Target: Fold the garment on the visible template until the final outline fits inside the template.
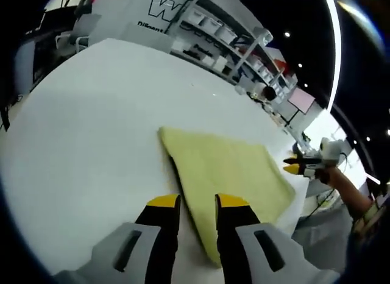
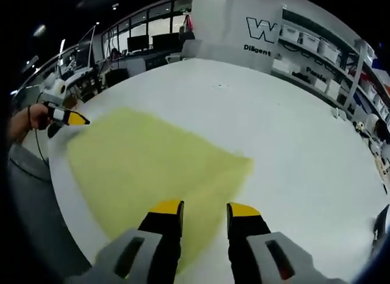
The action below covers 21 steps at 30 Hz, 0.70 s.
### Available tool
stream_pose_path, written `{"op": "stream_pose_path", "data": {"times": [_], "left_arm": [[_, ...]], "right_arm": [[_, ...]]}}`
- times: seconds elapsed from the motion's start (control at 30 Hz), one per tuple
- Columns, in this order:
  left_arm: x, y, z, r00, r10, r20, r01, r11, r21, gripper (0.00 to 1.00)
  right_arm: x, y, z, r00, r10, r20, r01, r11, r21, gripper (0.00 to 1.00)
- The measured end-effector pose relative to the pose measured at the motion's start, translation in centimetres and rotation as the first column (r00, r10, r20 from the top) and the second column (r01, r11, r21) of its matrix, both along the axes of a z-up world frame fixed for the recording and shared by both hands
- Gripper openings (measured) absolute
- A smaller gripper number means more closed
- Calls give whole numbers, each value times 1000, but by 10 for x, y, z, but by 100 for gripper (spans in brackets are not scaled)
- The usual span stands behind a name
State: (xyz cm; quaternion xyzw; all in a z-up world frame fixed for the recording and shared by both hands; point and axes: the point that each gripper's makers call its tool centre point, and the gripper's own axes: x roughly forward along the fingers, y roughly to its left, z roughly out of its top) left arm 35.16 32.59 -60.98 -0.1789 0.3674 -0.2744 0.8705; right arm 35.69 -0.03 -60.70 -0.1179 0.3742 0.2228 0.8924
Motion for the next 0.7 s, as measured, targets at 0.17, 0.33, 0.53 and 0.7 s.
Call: {"op": "stream_pose_path", "data": {"times": [0.17,0.33,0.53,0.7], "left_arm": [[-13,-3,2,999,-45,0,45,998,-34,17],[-21,-5,1,999,-48,-1,47,996,-71,17],[-33,-3,-3,999,-50,-6,49,995,-87,17],[-43,-8,-3,997,-81,-9,79,988,-133,17]], "right_arm": [[-15,0,-6,999,4,-38,-4,1000,7,26],[-25,-1,-8,998,-1,-58,3,999,36,26],[-41,-3,-9,997,3,-82,4,997,77,29],[-55,-6,-11,995,-7,-104,19,992,122,30]]}}
